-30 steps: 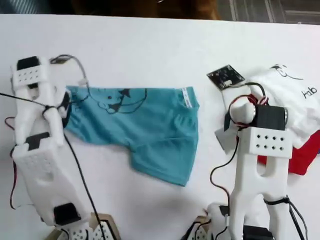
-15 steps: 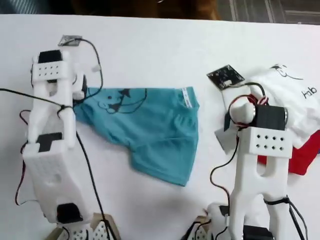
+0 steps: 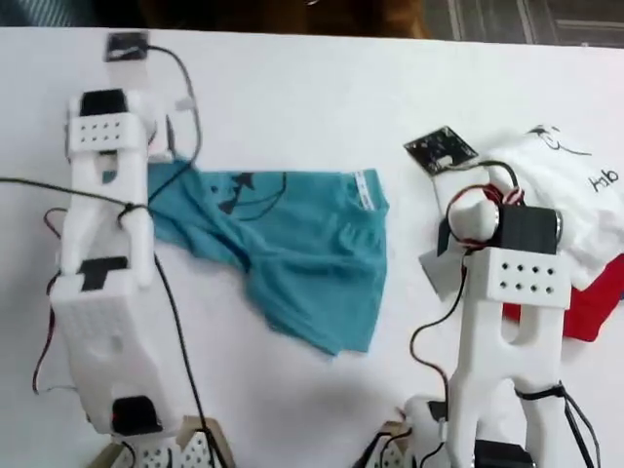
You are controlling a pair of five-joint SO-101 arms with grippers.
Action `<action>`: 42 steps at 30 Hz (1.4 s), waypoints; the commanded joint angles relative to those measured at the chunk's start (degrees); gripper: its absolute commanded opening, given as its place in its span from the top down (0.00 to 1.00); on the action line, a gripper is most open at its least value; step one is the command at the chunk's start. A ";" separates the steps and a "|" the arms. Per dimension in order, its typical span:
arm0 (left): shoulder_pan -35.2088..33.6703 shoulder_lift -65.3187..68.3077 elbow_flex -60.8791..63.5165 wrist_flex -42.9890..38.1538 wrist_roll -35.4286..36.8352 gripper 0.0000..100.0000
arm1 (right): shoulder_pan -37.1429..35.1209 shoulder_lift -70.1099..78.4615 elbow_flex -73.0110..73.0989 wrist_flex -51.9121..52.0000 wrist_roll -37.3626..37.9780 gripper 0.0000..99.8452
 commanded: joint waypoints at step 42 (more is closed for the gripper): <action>-7.82 3.69 9.63 3.08 7.56 0.81 | -6.90 -1.71 -0.53 -1.80 0.00 0.98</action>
